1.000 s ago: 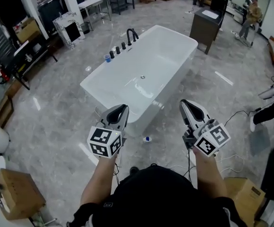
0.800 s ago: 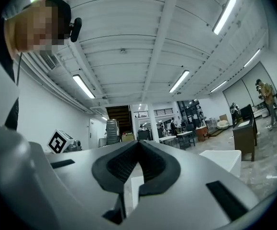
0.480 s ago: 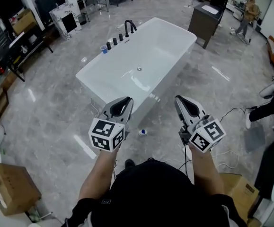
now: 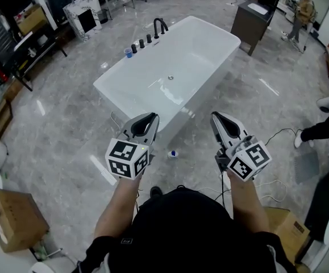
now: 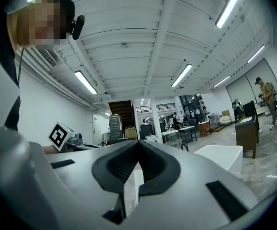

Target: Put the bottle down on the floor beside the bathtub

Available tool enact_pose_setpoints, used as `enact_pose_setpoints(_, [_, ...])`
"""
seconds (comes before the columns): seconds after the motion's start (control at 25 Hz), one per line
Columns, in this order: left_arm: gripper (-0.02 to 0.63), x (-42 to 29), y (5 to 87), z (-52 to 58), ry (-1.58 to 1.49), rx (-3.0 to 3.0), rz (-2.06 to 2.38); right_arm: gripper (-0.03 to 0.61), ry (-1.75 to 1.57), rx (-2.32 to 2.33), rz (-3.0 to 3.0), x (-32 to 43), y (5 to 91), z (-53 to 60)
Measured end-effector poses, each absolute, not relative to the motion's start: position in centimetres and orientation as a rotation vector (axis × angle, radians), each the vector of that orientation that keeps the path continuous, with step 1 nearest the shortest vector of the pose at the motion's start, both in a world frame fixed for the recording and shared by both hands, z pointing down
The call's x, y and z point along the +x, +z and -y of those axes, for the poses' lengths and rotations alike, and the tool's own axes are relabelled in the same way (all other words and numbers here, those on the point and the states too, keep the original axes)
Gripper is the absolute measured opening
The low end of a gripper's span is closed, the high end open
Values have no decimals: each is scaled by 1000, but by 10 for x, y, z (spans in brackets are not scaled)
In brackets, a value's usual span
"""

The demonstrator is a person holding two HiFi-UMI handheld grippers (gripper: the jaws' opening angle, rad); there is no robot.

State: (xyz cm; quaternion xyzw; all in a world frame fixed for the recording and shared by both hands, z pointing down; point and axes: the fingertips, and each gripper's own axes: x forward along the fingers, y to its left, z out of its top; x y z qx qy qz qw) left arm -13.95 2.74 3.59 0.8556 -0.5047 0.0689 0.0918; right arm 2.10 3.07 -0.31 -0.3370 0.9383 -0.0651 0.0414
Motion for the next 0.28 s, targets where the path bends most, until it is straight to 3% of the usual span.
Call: enact_pose_setpoints(0.28, [37,-138,33,-31,199,2541,1512,28,-212,-1030,-2877,23,0,-34])
